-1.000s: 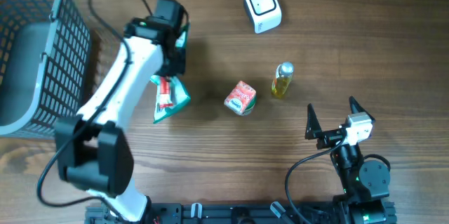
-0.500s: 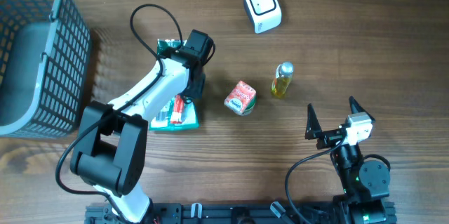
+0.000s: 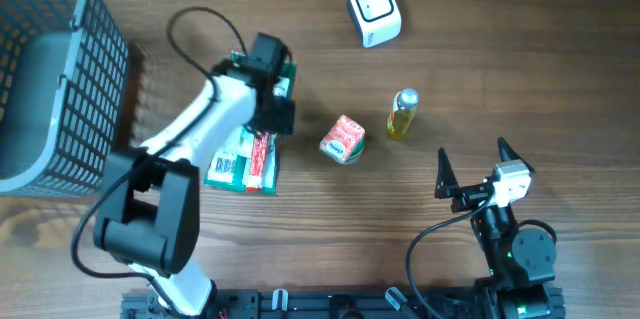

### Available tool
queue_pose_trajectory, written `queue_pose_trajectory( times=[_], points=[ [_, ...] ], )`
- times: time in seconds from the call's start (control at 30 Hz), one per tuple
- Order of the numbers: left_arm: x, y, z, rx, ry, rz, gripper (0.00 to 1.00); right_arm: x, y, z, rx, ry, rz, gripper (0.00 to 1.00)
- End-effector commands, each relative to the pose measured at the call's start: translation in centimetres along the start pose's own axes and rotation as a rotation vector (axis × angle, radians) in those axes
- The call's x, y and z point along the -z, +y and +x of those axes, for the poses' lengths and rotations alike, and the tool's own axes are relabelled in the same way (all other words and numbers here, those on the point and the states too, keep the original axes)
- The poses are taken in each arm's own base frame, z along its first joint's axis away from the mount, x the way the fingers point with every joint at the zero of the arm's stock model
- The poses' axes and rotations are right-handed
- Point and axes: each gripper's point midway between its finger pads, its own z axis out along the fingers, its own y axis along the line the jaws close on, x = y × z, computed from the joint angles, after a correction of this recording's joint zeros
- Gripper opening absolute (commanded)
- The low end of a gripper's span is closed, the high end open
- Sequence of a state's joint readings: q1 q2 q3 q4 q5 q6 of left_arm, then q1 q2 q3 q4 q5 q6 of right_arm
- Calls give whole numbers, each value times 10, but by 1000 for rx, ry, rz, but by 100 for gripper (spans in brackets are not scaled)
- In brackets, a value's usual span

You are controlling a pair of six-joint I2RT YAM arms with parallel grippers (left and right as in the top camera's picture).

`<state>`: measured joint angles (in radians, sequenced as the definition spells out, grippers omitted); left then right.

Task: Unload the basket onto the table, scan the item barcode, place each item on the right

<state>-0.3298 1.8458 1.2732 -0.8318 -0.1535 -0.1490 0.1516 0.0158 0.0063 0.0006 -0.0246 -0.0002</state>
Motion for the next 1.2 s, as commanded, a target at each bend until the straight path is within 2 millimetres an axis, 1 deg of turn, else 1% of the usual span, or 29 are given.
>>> queue_pose_trajectory(
  times=[0.0,0.07,0.1,0.13,0.17,0.2,0.23,0.3,0.4,0.47,0.57,0.67,1.17],
  points=[
    [54,21,-47,130,-148,94,100,0,-1,-1,-3,-6,7,100],
    [79,42,-65,190,-222,119,100,0,-1,-1,-3,-5,7,100],
    [87,53,-69,216,-250,114,100,0,-1,-1,-3,-6,7,99],
    [91,63,-71,236,-267,109,100,0,-1,-1,-3,-6,7,100],
    [94,78,-71,260,-277,95,100,0,-1,-1,-3,-6,7,100],
    [93,89,-70,284,-274,80,100,0,-1,-1,-3,-6,7,100],
    [91,106,-67,321,-267,60,100,0,-1,-1,-3,-6,7,100],
    [88,128,-62,371,-256,41,100,0,-1,-1,-3,-6,7,99],
    [86,156,-56,437,-250,18,100,0,-1,-1,-3,-6,7,100],
    [84,172,-51,476,-240,4,100,0,-1,-1,-3,-5,7,100],
    [83,189,-46,517,-238,-10,100,0,-1,-1,-3,-6,7,100],
    [83,194,-44,529,-237,-14,100,0,-1,-1,-3,-6,7,100],
    [83,194,-44,529,-237,-14,100,0,-1,-1,-3,-6,7,100]
  ],
)
